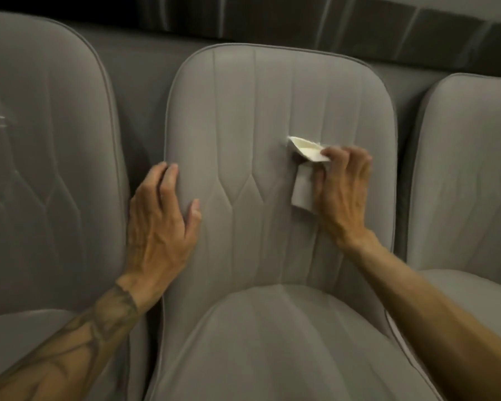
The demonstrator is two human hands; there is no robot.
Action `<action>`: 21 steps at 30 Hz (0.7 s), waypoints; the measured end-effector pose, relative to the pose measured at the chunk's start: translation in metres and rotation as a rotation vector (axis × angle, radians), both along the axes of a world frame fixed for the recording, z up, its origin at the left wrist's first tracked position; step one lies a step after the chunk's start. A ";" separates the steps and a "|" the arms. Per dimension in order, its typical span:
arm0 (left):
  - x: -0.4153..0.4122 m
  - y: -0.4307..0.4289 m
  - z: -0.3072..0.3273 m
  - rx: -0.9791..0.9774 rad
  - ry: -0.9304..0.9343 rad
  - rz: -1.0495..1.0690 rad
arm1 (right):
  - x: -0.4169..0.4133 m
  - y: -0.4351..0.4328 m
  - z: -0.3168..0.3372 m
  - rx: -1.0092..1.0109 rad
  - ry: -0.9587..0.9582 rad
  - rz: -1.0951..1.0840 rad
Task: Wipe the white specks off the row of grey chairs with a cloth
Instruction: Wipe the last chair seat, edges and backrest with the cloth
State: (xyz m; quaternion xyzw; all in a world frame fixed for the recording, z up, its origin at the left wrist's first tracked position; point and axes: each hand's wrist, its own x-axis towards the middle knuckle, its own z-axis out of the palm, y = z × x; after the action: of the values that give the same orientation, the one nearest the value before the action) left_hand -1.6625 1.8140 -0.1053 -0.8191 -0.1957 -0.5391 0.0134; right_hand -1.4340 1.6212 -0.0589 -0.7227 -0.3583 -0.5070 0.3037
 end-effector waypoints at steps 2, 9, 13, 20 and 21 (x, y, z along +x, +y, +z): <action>0.006 0.003 -0.005 0.014 -0.037 -0.005 | 0.026 -0.005 0.015 0.050 -0.050 -0.040; 0.016 0.011 -0.013 0.080 -0.071 0.008 | 0.049 -0.013 0.010 -0.200 -0.188 -0.106; 0.019 0.011 -0.014 0.065 -0.066 0.018 | 0.076 -0.011 0.083 -0.081 -0.233 -0.211; 0.020 0.004 -0.009 0.024 -0.080 0.015 | 0.058 -0.026 0.052 -0.199 -0.164 -0.209; 0.021 0.003 -0.008 0.018 -0.088 0.011 | 0.057 -0.032 0.052 -0.264 -0.181 -0.186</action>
State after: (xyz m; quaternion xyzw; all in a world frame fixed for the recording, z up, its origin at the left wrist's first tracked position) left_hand -1.6419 1.8173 -0.1129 -0.7935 -0.1957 -0.5760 0.0149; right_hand -1.3773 1.5894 -0.0065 -0.7377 -0.3793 -0.5444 0.1247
